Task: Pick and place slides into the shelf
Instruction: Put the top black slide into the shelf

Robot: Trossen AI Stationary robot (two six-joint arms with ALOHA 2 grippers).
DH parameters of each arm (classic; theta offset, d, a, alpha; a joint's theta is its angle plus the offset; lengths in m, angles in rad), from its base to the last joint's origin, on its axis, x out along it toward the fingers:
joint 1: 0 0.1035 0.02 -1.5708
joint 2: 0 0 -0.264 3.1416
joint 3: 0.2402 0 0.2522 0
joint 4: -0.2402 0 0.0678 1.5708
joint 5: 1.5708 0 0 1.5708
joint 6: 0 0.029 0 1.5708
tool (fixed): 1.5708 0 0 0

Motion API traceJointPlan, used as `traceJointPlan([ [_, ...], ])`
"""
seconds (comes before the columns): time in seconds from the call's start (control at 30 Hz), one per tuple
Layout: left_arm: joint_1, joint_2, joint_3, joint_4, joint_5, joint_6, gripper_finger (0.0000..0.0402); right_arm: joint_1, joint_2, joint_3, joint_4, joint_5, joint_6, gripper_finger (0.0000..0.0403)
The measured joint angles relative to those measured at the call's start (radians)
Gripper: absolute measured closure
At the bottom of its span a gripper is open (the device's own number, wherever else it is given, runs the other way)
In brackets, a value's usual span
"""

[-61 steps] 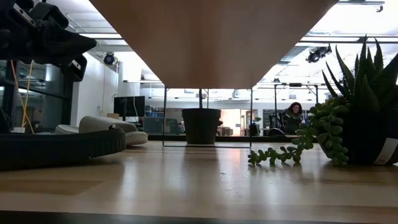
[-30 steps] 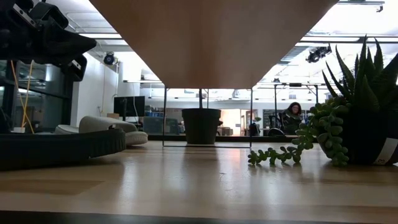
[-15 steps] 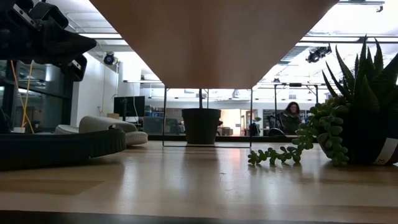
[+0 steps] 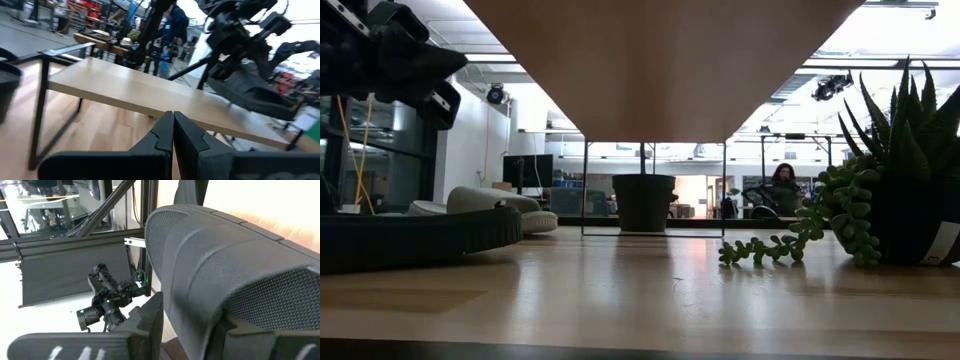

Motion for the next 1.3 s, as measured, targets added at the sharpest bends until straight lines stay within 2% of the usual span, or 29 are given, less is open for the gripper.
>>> traceJointPlan([
  [0.2,0.000,0.001,0.022,0.017,0.034,-0.026,0.0401,-0.002,0.000,0.000,0.000,0.000,0.000,0.0316],
  [0.43,0.000,0.082,0.168,-0.022,0.039,0.048,0.0401,-0.006,0.000,0.000,-0.001,0.000,-0.001,0.0316],
  [0.67,0.000,0.292,0.365,-0.183,0.110,0.116,0.0401,-0.011,0.000,0.000,-0.001,0.000,-0.003,0.0316],
  [1.03,-0.003,0.655,0.617,-0.231,0.316,0.240,0.0401,-0.012,0.000,0.000,-0.004,0.000,-0.003,0.0316],
  [1.3,-0.164,0.820,0.719,-0.265,0.316,0.285,0.0401,-0.013,0.000,0.000,-0.009,0.000,-0.001,0.0316],
])
